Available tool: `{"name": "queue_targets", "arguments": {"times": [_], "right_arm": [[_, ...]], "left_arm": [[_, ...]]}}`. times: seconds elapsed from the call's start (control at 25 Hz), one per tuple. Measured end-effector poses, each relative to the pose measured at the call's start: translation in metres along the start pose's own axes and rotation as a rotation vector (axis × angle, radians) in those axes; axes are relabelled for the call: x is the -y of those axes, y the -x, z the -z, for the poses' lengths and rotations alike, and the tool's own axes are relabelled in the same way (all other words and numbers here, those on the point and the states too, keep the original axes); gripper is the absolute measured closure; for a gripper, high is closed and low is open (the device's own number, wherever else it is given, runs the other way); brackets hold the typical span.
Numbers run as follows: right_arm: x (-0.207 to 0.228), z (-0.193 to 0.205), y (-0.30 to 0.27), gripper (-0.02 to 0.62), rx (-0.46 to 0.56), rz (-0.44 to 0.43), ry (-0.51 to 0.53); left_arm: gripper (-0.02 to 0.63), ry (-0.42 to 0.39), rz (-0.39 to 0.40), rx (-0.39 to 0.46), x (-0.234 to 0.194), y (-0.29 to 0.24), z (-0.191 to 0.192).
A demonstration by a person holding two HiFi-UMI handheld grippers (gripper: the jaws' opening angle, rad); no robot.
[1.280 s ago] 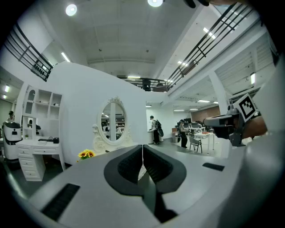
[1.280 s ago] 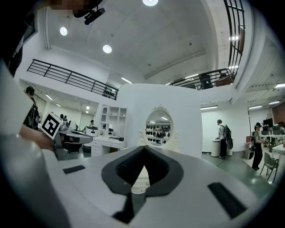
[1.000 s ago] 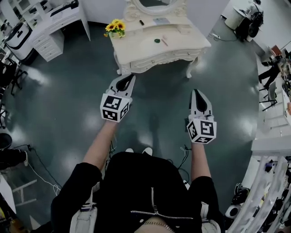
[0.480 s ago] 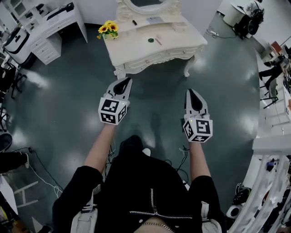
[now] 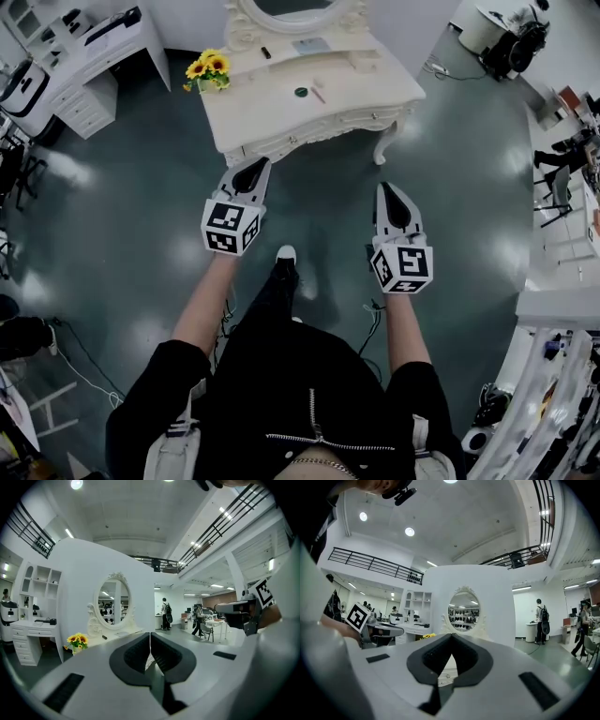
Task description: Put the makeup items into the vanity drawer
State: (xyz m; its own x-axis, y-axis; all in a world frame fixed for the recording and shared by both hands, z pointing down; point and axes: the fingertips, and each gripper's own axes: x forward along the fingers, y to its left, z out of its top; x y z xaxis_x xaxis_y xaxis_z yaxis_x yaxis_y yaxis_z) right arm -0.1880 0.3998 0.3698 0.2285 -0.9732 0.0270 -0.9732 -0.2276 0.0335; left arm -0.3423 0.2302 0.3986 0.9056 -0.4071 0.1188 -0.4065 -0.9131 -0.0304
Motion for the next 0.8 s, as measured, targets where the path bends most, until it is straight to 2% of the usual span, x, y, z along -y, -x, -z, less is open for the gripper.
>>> {"name": "queue_targets", "arguments": {"times": [0.24, 0.48, 0.8], "right_arm": [[0.039, -0.001, -0.081, 0.589, -0.016, 0.012, 0.005], [0.070, -0.011, -0.185, 0.589, -0.008, 0.001, 0.002], [0.089, -0.006, -0.295, 0.589, -0.017, -0.051, -0.011]], "left_arm": [[0.584, 0.008, 0.019, -0.003, -0.039, -0.084, -0.006], [0.584, -0.010, 0.031, -0.008, -0.090, -0.168, -0.018], [0.584, -0.015, -0.014, -0.021, -0.156, -0.235, -0.020]]}}
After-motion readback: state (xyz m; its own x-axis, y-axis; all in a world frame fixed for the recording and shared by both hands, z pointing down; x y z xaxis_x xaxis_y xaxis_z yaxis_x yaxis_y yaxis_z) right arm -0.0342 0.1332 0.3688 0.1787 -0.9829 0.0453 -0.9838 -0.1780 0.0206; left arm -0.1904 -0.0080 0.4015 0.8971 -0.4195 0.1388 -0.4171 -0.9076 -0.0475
